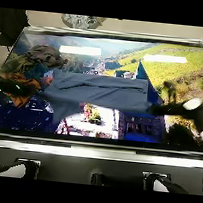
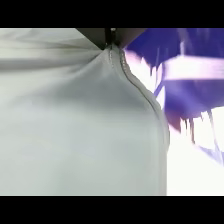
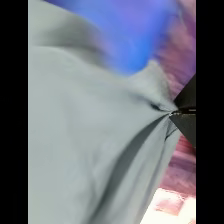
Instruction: Fold the shirts.
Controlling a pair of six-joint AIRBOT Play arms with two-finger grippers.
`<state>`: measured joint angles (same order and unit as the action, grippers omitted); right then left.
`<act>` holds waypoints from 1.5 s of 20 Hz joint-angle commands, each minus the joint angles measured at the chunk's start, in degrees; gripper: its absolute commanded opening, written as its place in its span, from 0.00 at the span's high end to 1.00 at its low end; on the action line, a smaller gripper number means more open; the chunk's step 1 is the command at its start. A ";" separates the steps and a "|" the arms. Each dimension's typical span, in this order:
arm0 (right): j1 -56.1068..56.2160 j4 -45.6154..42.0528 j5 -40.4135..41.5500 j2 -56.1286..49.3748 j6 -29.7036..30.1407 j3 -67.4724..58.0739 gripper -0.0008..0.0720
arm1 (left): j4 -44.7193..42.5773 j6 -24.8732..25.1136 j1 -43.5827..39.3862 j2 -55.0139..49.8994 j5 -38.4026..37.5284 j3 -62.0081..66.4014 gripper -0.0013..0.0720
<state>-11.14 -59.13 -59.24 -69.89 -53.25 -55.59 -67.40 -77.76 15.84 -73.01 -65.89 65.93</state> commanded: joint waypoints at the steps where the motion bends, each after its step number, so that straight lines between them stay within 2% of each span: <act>1: -0.04 -6.03 -1.60 6.43 4.90 -21.20 0.94 | 3.37 -1.64 0.00 11.69 2.82 12.44 0.95; 5: -0.04 -15.78 -0.02 13.00 4.85 -47.60 0.94 | 3.34 -3.80 0.04 25.18 10.14 30.91 0.95; 8: -0.04 -22.34 -0.85 17.62 4.39 -58.97 0.94 | 3.34 -8.85 0.04 32.79 13.42 36.94 0.95; 13: -0.04 -23.08 -6.93 23.65 4.39 -59.87 0.94 | 2.58 -8.85 0.09 38.60 12.59 37.20 0.95; 16: -0.04 -25.27 -10.36 23.34 3.52 -59.87 0.94 | -1.86 -8.85 0.09 37.68 5.42 37.18 0.95; 18: -0.04 -25.62 -12.48 22.16 2.23 -59.87 0.94 | -1.84 -8.85 0.09 36.74 4.37 37.18 0.95; 20: -0.04 -25.55 -18.75 19.02 2.25 -59.87 0.94 | -1.86 -8.85 0.09 34.67 2.93 37.16 0.94; 22: -0.04 -25.09 -27.76 12.68 2.27 -59.84 0.94 | -1.79 -8.85 0.07 29.70 -3.56 37.00 0.94; 25: -0.02 -21.18 -36.50 -2.45 2.21 -59.84 0.94 | -1.44 -8.79 0.00 18.93 -9.62 31.78 0.95; 27: -0.02 -17.81 -37.90 -14.16 1.38 -59.84 0.94 | -1.38 -6.84 -0.76 11.23 -9.46 25.94 0.95; 30: 0.00 -16.63 -34.56 -29.22 -0.33 -59.84 0.94 | -1.38 -6.40 -3.96 -1.01 -8.44 19.63 0.94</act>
<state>-11.14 -78.59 -93.12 -85.91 -52.01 -115.35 -68.95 -85.25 13.96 -63.81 -73.56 90.94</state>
